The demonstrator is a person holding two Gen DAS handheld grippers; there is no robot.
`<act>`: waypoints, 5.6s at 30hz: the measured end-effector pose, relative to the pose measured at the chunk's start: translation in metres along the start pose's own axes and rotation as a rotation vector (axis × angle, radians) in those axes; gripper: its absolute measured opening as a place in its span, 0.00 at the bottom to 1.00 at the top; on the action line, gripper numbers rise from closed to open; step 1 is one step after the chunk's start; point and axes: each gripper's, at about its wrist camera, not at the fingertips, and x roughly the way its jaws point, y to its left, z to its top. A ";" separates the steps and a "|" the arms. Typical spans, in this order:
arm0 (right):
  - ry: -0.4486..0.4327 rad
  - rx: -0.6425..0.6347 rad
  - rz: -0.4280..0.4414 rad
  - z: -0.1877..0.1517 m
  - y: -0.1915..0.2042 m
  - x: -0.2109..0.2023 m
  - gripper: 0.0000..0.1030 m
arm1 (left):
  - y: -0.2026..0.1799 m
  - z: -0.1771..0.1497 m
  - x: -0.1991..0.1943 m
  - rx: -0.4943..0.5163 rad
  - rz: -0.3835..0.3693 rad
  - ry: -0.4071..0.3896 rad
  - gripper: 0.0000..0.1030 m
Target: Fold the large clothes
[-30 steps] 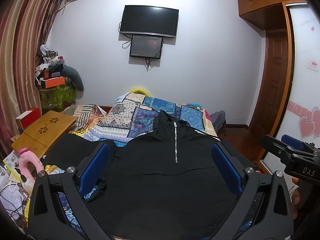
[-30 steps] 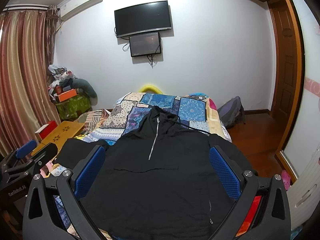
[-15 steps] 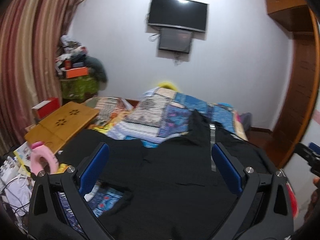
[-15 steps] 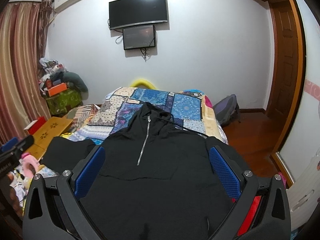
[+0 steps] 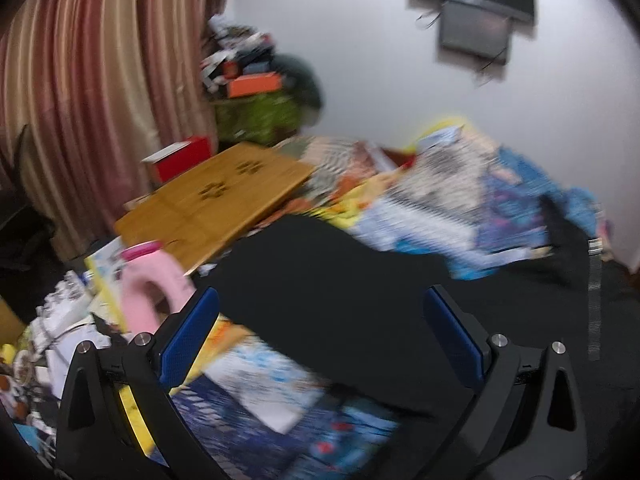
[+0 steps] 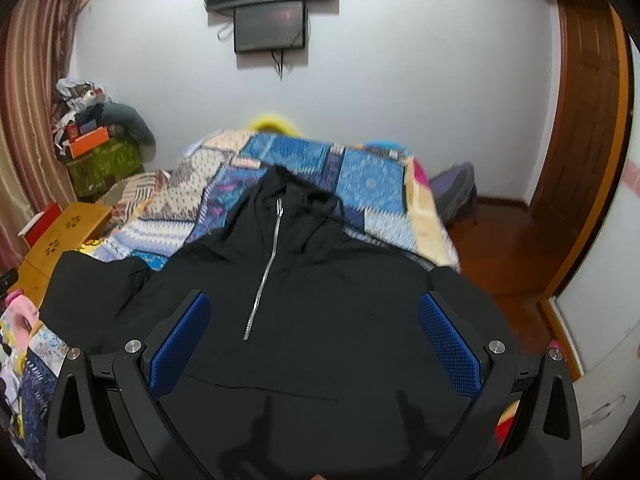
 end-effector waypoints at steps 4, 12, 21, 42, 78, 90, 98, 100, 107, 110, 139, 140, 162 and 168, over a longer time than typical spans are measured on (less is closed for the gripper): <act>0.116 -0.036 0.009 -0.003 0.001 0.031 1.00 | 0.036 0.000 0.045 -0.040 0.001 0.135 1.00; 0.256 -0.002 0.070 -0.015 -0.006 0.058 1.00 | 0.084 -0.018 0.110 -0.248 -0.145 0.348 0.84; 0.250 -0.036 0.059 -0.009 0.000 0.060 1.00 | 0.105 -0.035 0.174 -0.485 -0.239 0.525 0.69; 0.163 -0.109 0.039 0.007 -0.002 0.035 1.00 | 0.013 0.086 0.055 -0.196 -0.243 0.161 0.04; 0.202 -0.146 0.043 -0.022 -0.041 0.022 1.00 | -0.278 -0.104 -0.041 0.454 -0.637 0.512 0.23; 0.172 -0.216 0.061 -0.011 -0.002 0.018 1.00 | -0.208 -0.071 -0.077 0.418 -0.603 0.359 0.51; 0.148 -0.319 0.111 0.000 0.060 0.023 1.00 | -0.136 -0.015 -0.078 0.358 -0.467 0.154 0.58; 0.151 -0.357 0.132 0.001 0.080 0.028 1.00 | -0.120 -0.006 -0.076 0.349 -0.432 0.112 0.60; 0.202 -0.451 0.213 -0.007 0.138 0.053 1.00 | -0.071 0.000 -0.056 0.331 -0.351 0.098 0.65; 0.247 -0.500 0.231 -0.016 0.164 0.070 0.98 | -0.058 -0.006 -0.044 0.314 -0.343 0.123 0.65; 0.337 -0.425 0.326 -0.012 0.185 0.121 0.19 | -0.061 -0.023 -0.012 0.294 -0.326 0.205 0.65; 0.320 -0.414 0.326 -0.008 0.180 0.117 0.19 | -0.064 -0.022 -0.014 0.297 -0.328 0.202 0.65; 0.113 -0.020 0.281 0.035 0.004 0.047 0.18 | -0.173 -0.033 -0.045 0.395 -0.433 0.205 0.65; 0.197 0.058 0.273 0.011 -0.034 0.057 0.17 | -0.199 -0.043 -0.051 0.422 -0.467 0.219 0.65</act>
